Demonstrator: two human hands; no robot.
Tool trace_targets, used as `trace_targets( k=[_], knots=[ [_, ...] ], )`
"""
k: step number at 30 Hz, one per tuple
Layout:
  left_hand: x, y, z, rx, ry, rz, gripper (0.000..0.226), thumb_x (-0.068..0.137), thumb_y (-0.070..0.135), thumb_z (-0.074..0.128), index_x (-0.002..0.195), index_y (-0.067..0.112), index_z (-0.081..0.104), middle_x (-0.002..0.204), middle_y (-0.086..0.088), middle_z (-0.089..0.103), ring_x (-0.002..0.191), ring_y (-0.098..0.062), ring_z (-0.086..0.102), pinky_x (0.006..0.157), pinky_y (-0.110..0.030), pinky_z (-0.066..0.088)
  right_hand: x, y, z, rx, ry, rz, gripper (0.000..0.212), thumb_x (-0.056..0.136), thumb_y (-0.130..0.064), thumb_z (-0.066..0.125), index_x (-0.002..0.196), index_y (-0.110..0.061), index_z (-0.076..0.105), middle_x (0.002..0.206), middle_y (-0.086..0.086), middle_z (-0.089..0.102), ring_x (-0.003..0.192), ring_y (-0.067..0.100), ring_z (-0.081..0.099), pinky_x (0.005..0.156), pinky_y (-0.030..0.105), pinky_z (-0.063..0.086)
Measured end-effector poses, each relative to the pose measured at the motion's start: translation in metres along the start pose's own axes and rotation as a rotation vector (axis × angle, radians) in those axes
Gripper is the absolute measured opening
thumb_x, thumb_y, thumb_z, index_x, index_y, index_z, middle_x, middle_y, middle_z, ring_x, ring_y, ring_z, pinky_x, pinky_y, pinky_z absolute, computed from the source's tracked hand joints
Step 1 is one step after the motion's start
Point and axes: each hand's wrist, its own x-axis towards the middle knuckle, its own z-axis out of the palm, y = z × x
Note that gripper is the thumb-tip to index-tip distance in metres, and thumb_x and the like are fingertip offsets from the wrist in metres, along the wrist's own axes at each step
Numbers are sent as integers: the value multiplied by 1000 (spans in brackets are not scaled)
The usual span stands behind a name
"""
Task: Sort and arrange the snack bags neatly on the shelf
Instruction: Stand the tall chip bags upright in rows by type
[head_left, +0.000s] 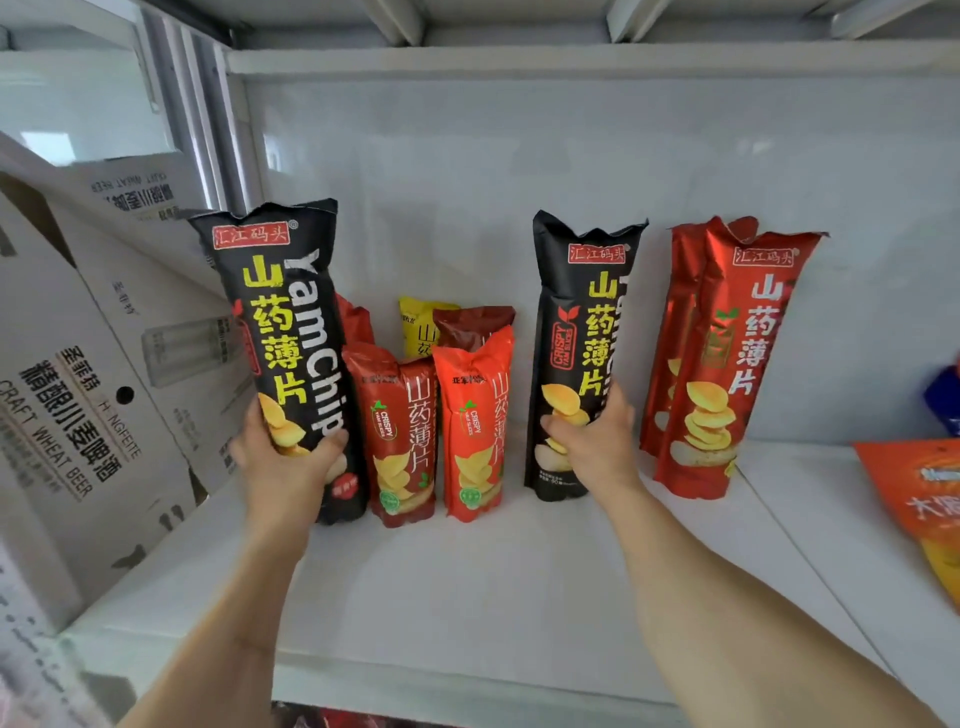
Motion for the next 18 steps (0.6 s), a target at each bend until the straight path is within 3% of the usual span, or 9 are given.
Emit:
trace_targets(
  k=[2,8,12,15,18],
  knots=[
    [-13,6,3,3,2,21,92,64,37,83,142,46,34,134,-1,39,119,-24,54,104,-53,47,-3,1,-11,-26,8,-4,81,68,-23,85,137,-25,42,124,1,43,107,16,52,98,37,46],
    [-49,20,2,20,88,70,84,75,23,83,144,36,36,138,0,41,121,-20,50,107,-52,44,-16,1,-36,-39,-16,-32,83,67,-25,85,137,-28,41,122,-1,41,106,16,51,98,35,44],
    [-71,27,-9,37,214,99,89,69,33,82,144,35,35,139,-1,42,130,-23,45,109,-54,41,-23,1,-53,-27,-41,-48,87,68,-26,86,141,-28,38,124,-2,40,105,14,49,94,32,43],
    [-92,41,-15,88,347,151,94,75,24,82,151,26,27,145,-7,36,137,-24,35,115,-53,31,-28,1,-61,-20,-55,-61,89,68,-28,87,141,-28,37,126,0,42,107,16,50,95,34,43],
    [-118,58,-10,39,364,242,96,76,20,82,153,20,25,145,-7,34,137,-21,33,117,-48,30,-30,4,-68,-23,-54,-75,93,67,-30,88,144,-27,35,130,3,41,110,17,48,96,34,42]
  ],
)
